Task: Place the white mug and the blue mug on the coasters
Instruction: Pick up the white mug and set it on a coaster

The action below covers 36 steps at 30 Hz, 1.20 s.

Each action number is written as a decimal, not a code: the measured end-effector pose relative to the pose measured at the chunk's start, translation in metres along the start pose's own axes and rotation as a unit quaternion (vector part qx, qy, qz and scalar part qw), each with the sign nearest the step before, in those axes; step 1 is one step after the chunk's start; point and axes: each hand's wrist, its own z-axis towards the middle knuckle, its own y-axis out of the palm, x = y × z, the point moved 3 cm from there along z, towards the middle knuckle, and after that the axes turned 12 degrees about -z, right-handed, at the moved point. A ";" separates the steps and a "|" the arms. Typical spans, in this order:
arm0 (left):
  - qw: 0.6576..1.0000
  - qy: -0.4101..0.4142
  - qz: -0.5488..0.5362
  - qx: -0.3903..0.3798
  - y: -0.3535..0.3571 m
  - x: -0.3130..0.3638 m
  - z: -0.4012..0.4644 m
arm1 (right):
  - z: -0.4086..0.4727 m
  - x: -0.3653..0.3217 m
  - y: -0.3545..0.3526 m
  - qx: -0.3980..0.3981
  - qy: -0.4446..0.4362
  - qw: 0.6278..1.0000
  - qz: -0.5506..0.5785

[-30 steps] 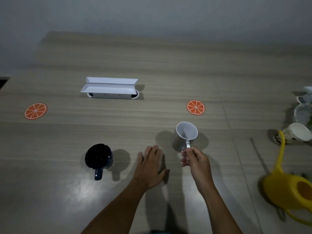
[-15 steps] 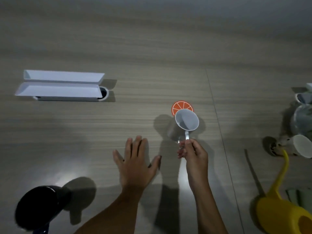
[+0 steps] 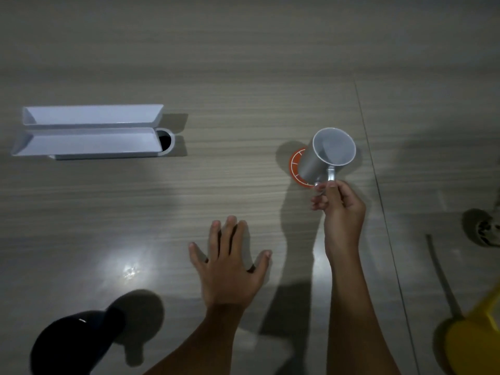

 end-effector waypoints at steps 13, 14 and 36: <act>1.000 0.001 -0.006 0.015 0.003 -0.001 0.000 | 0.014 0.008 0.002 0.017 0.006 1.000 0.007; 1.000 0.001 -0.008 0.014 0.003 -0.001 0.000 | 0.014 0.008 0.002 0.018 0.006 1.000 0.006; 1.000 0.002 -0.005 0.022 0.005 -0.002 -0.002 | 0.009 0.022 0.008 0.006 0.003 1.000 -0.015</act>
